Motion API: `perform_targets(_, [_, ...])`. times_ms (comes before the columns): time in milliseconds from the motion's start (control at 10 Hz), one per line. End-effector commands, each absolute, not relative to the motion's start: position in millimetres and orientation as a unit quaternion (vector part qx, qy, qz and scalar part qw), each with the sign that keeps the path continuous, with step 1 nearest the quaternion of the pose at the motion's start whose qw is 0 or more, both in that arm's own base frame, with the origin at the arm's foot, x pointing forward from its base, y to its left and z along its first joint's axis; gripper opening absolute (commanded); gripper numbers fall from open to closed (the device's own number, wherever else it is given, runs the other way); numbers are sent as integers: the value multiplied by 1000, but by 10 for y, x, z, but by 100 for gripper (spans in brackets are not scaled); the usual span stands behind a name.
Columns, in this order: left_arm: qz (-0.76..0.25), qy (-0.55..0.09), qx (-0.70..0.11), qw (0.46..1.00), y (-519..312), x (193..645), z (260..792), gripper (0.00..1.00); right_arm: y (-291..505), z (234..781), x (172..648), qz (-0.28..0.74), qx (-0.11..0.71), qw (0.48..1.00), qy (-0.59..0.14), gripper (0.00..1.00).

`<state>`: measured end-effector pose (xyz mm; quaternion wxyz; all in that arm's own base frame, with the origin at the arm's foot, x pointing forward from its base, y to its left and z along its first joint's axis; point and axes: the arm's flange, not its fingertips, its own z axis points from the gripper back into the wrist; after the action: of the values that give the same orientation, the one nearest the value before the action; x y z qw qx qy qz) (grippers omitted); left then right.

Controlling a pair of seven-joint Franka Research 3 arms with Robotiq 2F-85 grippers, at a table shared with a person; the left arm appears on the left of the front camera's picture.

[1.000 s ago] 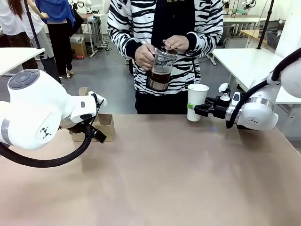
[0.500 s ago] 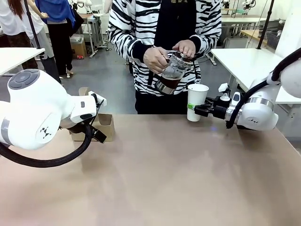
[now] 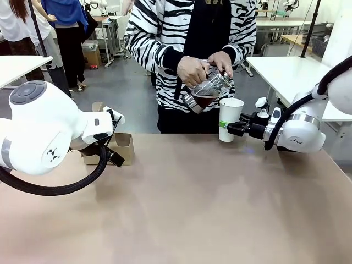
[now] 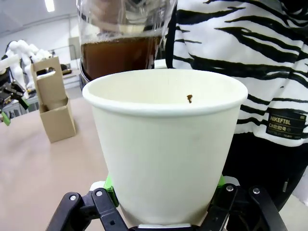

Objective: Pour a drink into a cup and package it in a carrier.
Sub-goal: When a person places the Paper Cup Lid on the 600 ml Paper Cup , lift the 600 ml Paper Cup.

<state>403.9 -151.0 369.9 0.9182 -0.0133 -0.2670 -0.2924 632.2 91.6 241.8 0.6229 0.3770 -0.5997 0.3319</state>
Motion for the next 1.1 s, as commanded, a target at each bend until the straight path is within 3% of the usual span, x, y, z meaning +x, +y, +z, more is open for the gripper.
perform_targets(0, [-293,-268,-14,918,-1511,4036,3704,100,937,2430,6324,332,378,622,-600,80])
perform_targets(1000, [-293,-268,-14,918,-1511,4036,3704,100,937,2430,6324,332,378,622,-600,80])
